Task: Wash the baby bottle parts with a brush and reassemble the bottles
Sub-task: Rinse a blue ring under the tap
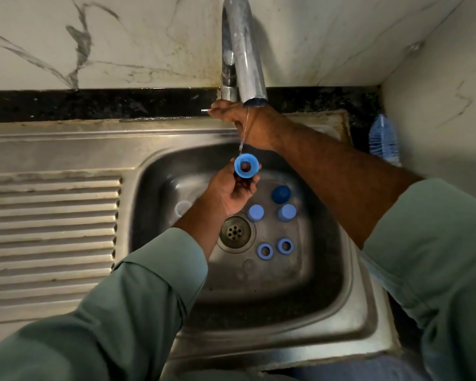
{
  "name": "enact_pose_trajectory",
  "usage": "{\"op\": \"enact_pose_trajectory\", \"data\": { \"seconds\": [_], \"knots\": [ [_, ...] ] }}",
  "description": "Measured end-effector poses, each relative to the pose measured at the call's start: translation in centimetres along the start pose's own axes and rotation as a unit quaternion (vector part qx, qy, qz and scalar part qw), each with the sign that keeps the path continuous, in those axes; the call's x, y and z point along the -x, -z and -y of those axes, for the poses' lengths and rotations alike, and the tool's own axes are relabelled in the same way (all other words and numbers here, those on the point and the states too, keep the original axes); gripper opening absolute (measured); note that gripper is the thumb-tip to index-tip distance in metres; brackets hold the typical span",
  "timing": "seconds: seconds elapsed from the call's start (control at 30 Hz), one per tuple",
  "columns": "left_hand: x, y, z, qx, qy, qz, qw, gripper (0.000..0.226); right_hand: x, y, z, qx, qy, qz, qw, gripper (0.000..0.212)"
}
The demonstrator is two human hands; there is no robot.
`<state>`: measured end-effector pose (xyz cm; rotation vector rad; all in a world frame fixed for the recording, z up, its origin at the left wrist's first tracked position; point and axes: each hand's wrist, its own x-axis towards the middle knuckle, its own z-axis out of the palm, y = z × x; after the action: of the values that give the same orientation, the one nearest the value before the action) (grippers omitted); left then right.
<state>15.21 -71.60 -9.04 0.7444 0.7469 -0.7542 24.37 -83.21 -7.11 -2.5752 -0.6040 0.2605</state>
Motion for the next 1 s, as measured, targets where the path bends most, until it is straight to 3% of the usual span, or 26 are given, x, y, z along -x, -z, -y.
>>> {"op": "enact_pose_trajectory", "data": {
  "seconds": [0.3,0.43,0.57,0.67,0.77,0.83,1.0],
  "knots": [
    [-0.1,1.0,-0.3,0.087,-0.035,0.014,0.995,0.044,0.3,-0.2,0.5,0.014,-0.005,-0.009,1.0,0.052],
    [0.4,1.2,-0.3,0.088,-0.063,0.007,0.994,0.03,-0.1,-0.2,0.5,0.028,-0.012,-0.004,1.0,0.053],
    [0.7,0.6,-0.2,-0.093,-0.187,-0.061,0.976,0.026,-0.2,-0.4,0.7,0.033,-0.019,0.001,0.999,0.057],
    [0.8,0.9,-0.4,-0.298,-0.333,-0.063,0.892,0.018,-0.4,-0.4,0.8,0.033,-0.023,0.001,0.999,0.062],
    [1.1,1.4,-0.5,-0.427,-0.396,-0.062,0.81,0.025,-0.3,-0.4,0.9,0.031,-0.034,0.008,0.999,0.066],
    [1.3,1.6,-0.5,-0.428,-0.41,-0.064,0.803,0.024,-0.2,-0.5,0.8,0.02,-0.034,0.01,0.999,0.063],
    [1.2,2.1,-0.6,-0.394,-0.391,-0.037,0.831,0.033,-0.2,-0.5,1.0,0.006,-0.047,0.013,0.999,0.06]
  ]
}}
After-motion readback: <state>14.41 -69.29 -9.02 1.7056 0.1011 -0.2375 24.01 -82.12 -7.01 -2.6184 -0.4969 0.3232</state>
